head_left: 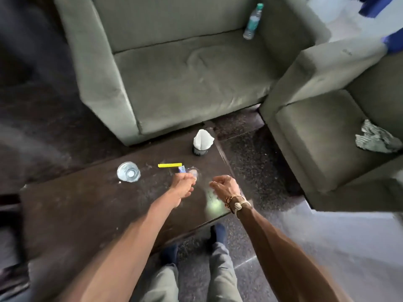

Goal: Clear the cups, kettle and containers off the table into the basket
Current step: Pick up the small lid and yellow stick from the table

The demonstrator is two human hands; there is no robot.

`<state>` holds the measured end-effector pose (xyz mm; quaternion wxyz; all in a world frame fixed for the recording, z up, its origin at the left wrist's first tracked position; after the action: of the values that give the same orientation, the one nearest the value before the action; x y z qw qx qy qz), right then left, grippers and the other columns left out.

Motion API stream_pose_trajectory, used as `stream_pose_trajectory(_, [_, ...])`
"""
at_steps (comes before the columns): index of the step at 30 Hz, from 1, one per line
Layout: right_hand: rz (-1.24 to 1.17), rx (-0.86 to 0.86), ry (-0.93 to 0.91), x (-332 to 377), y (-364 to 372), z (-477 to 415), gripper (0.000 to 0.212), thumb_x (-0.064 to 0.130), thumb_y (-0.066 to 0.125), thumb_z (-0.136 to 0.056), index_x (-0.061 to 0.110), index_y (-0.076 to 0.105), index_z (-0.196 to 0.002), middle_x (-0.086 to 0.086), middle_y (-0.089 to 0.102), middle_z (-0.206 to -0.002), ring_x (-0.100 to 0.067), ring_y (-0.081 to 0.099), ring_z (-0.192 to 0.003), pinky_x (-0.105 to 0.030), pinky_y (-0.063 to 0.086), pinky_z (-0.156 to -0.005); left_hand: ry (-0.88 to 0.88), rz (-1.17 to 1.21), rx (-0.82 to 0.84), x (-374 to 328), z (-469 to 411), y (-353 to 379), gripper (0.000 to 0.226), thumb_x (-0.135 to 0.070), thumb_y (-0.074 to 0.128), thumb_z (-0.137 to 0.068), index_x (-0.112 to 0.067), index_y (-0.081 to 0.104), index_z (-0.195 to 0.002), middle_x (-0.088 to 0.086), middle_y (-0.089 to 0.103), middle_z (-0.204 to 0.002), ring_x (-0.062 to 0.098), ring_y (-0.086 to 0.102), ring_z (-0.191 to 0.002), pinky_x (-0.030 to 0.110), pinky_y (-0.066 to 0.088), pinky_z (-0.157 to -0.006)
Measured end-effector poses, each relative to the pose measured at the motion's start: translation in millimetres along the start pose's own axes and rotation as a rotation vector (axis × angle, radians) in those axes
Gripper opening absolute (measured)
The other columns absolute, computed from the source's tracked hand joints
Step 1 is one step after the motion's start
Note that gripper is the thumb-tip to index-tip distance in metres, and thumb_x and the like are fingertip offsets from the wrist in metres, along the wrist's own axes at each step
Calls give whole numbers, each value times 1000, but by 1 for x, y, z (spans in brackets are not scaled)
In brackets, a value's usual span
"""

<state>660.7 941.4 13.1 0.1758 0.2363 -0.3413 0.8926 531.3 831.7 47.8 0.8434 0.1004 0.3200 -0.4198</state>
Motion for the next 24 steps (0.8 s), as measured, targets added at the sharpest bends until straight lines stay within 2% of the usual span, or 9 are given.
stream_pose_trajectory(2, [56, 76, 5, -7, 20, -28, 8, 33, 74, -72, 31, 68, -77, 0, 77, -91, -22, 74, -86, -45, 60, -81, -51, 77, -94, 14, -20, -7, 7, -14, 57, -97, -19, 60, -92, -3, 58, -75, 8, 50, -60, 19, 39, -54])
stream_pose_trajectory(6, [196, 235, -1, -6, 45, -62, 19, 26, 68, -83, 21, 76, -100, -5, 76, -97, -27, 71, -91, -30, 55, -81, -173, 205, -264, 48, -53, -15, 9, -12, 55, -96, -18, 61, -98, -2, 59, -74, 8, 51, -59, 18, 41, -53])
stream_pose_trajectory(10, [245, 341, -30, -18, 66, -111, 23, 33, 58, -71, 18, 71, -83, -11, 68, -84, -41, 70, -91, -50, 57, -80, -269, 312, -353, 78, -90, -10, 11, -8, 61, -93, -19, 62, -92, -1, 60, -72, 9, 52, -58, 21, 45, -59])
stream_pose_trajectory(13, [273, 447, -40, -18, 77, -140, 36, 25, 52, -89, 7, 62, -119, -13, 62, -105, -40, 64, -108, -52, 53, -95, -276, 363, -394, 87, -116, -3, 12, -6, 61, -93, -12, 62, -103, 0, 58, -72, 9, 51, -58, 21, 45, -60])
stream_pose_trajectory(15, [257, 442, -27, -13, 81, -154, 49, 28, 48, -86, 4, 56, -127, -21, 63, -118, -41, 62, -113, -53, 52, -96, -267, 375, -411, 92, -135, 0, 18, -7, 62, -92, -6, 64, -111, 2, 60, -75, 11, 52, -60, 23, 47, -62])
stream_pose_trajectory(18, [250, 385, -33, -21, 102, -188, 45, 33, 49, -66, 9, 70, -98, -25, 70, -98, -45, 67, -95, -55, 56, -85, -254, 363, -467, 98, -162, 1, 25, -13, 64, -91, -6, 65, -115, 10, 71, -100, 18, 62, -79, 32, 53, -77])
stream_pose_trajectory(21, [159, 349, 3, -13, 119, -203, 21, 36, 52, -61, 27, 69, -69, -7, 67, -77, -40, 69, -86, -51, 58, -84, -237, 309, -503, 95, -186, -2, 32, -18, 64, -90, -12, 65, -122, 10, 69, -118, 27, 66, -107, 36, 53, -90])
stream_pose_trajectory(22, [144, 358, -3, -9, 125, -205, 18, 34, 53, -67, 29, 68, -75, -6, 66, -81, -39, 69, -91, -52, 57, -87, -229, 290, -502, 93, -194, -2, 35, -18, 63, -90, -12, 63, -125, 9, 68, -121, 25, 65, -110, 34, 52, -92])
stream_pose_trajectory(24, [150, 402, -14, -6, 140, -213, 45, 38, 48, -75, 18, 65, -112, -9, 62, -103, -39, 64, -108, -51, 53, -96, -217, 271, -487, 92, -211, -2, 40, -16, 61, -91, -10, 59, -131, 7, 65, -126, 21, 62, -114, 31, 49, -97])
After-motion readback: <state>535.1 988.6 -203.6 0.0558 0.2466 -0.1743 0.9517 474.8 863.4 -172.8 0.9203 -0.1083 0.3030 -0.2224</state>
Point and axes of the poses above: each hand's wrist, its own z-axis away from the middle knuckle, its own y-axis out of the palm, x = y × z, the point moved 3 cm from there along -z, towards the middle knuckle
